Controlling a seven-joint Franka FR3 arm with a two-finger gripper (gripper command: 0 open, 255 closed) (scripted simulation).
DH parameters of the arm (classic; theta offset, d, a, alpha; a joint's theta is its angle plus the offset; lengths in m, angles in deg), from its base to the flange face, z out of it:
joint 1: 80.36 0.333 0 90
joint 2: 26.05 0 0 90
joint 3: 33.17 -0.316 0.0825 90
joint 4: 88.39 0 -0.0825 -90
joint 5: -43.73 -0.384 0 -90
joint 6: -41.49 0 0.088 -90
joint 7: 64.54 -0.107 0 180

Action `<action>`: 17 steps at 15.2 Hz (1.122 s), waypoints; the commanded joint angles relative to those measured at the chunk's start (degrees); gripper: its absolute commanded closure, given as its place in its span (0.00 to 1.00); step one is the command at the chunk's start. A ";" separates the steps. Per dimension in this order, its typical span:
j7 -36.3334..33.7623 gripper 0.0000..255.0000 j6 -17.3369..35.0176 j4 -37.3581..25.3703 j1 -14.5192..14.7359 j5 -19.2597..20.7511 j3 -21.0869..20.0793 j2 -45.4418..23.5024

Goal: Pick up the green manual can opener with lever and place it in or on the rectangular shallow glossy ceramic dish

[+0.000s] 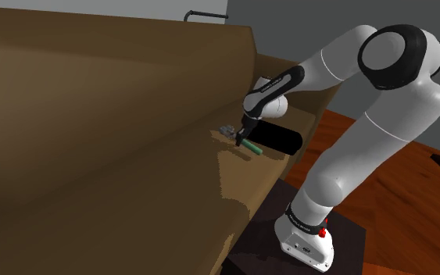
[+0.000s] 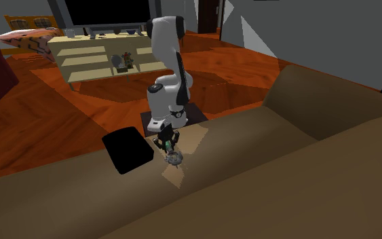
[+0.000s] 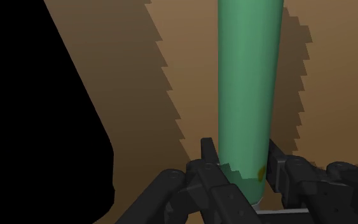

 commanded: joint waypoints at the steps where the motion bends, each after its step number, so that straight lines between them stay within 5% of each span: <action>1: -1.07 1.00 -1.88 -0.39 -0.47 1.17 -0.42 1.59; 17: -5.53 1.00 -16.69 -5.80 -2.69 5.45 -3.08 11.40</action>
